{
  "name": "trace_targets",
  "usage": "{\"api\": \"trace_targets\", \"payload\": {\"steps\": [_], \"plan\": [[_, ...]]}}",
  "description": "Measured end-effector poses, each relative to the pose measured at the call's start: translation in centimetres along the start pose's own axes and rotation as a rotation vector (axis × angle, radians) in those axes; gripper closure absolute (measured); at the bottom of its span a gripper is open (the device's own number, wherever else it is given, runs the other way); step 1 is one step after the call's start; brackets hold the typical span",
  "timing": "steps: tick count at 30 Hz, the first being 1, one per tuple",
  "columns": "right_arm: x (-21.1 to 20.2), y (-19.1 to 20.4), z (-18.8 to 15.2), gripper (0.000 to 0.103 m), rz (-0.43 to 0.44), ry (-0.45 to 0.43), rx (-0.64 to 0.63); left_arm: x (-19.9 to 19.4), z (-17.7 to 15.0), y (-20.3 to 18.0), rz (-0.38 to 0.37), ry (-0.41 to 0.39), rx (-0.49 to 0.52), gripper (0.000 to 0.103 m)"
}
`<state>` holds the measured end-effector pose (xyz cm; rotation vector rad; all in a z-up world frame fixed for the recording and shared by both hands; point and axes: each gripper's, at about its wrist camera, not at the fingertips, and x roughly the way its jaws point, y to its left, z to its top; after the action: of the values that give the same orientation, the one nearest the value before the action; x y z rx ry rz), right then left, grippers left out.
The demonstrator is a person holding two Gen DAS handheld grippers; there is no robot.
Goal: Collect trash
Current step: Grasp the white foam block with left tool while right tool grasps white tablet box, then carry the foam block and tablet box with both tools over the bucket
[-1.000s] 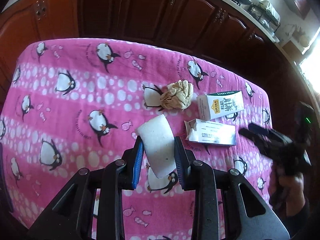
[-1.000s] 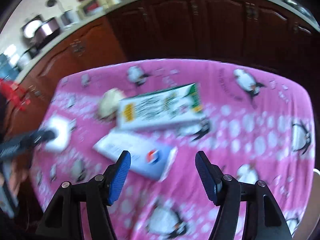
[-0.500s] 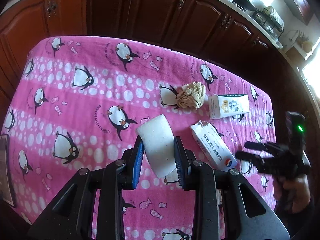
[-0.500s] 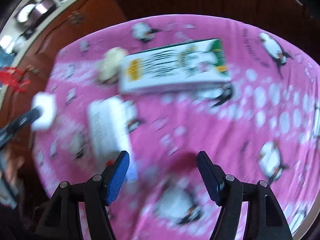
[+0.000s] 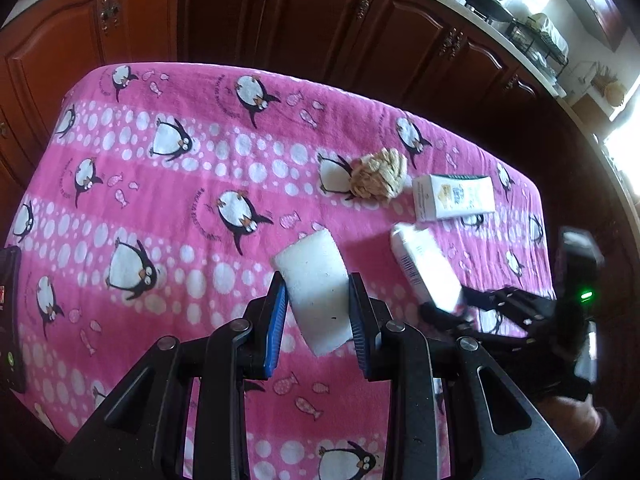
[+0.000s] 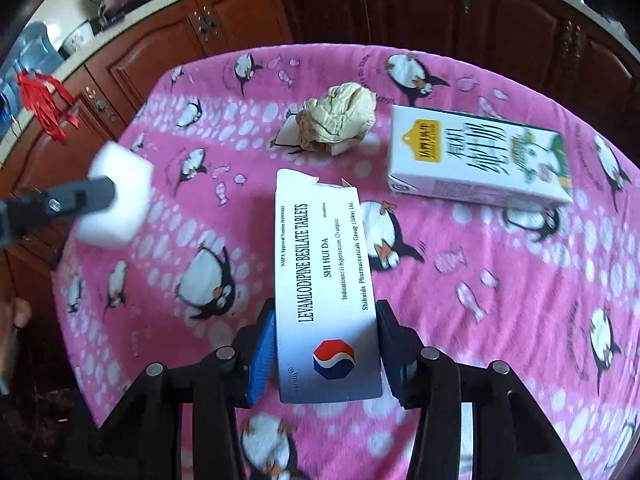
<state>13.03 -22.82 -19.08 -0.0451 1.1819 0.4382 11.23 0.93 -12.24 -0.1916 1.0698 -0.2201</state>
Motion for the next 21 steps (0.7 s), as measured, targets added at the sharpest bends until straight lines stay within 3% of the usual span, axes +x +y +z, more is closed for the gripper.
{"api": "trace_targets", "payload": {"steps": [11, 17, 21], "plan": [[-11.7, -5.4, -5.5, 0.058, -0.056, -0.156, 0.082, -0.5, -1.0, -5.2, -0.075, -0.004, 0.050, 0.076], [-17.5, -12.5, -11.0, 0.058, -0.137, -0.208, 0.266, 0.0, -0.7, -12.3, -0.177, 0.028, 0.163, 0.076], [-20.4, -17.8, -15.0, 0.058, -0.206, -0.221, 0.392, 1.4, -0.8, -18.7, -0.290, 0.075, 0.239, 0.076]]}}
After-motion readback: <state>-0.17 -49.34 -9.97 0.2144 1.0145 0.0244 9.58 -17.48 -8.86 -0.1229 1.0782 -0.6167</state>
